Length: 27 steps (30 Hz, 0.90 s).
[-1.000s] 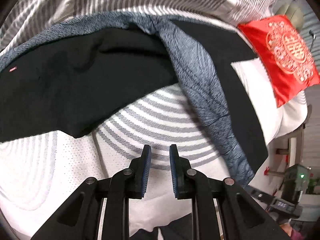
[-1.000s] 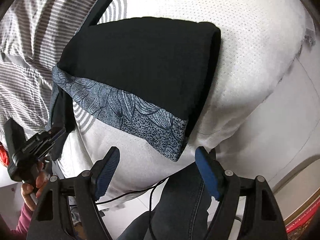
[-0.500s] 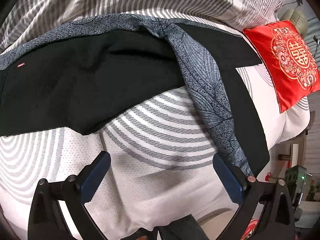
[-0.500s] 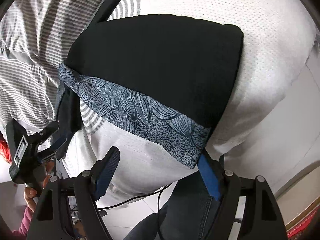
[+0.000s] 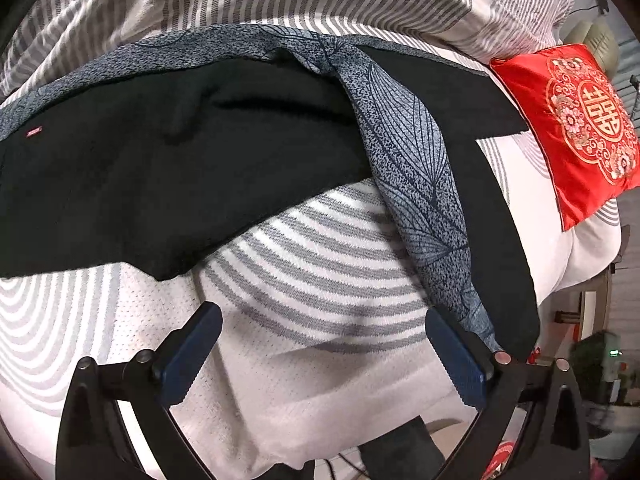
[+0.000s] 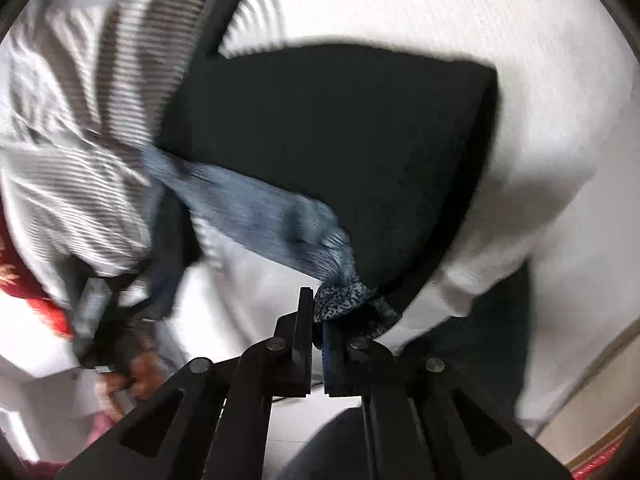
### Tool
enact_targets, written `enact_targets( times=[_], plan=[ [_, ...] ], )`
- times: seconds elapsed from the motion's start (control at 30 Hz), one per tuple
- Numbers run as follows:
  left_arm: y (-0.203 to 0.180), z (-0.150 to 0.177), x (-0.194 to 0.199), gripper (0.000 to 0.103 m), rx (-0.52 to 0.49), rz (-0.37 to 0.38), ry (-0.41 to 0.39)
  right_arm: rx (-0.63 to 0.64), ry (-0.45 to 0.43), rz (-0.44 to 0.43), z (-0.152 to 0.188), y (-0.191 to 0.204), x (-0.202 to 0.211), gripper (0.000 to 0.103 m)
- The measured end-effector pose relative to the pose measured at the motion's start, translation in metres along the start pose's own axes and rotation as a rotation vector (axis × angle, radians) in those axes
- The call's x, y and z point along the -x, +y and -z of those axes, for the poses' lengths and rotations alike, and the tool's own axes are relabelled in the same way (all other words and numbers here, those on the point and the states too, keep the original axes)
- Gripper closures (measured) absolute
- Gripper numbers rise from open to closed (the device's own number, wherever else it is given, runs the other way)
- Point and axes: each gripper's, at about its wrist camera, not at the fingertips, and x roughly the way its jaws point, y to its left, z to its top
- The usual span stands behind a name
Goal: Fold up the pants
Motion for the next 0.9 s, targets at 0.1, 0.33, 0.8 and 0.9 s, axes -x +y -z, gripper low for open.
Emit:
enact_targets(
  times=[0.1,0.33,0.8,0.9],
  plan=[
    [-0.008,-0.008,-0.001,0.011,-0.008,-0.039,0.004,-0.007,-0.015,-0.108,-0.021,0.014,0.024,0.1],
    [-0.033,-0.035,-0.002,0.011,-0.039,-0.118,-0.013,0.065,-0.04,-0.224,-0.112,0.063,0.075,0.1],
    [-0.07,-0.097,-0.013,0.011,0.131,-0.187,-0.078,0.283,0.042,-0.141,-0.319,0.155,0.074,0.1],
    [-0.077,-0.111,0.001,0.011,0.172,-0.266,-0.137,0.297,0.038,-0.104,-0.357,0.157,0.061,0.1]
  ],
)
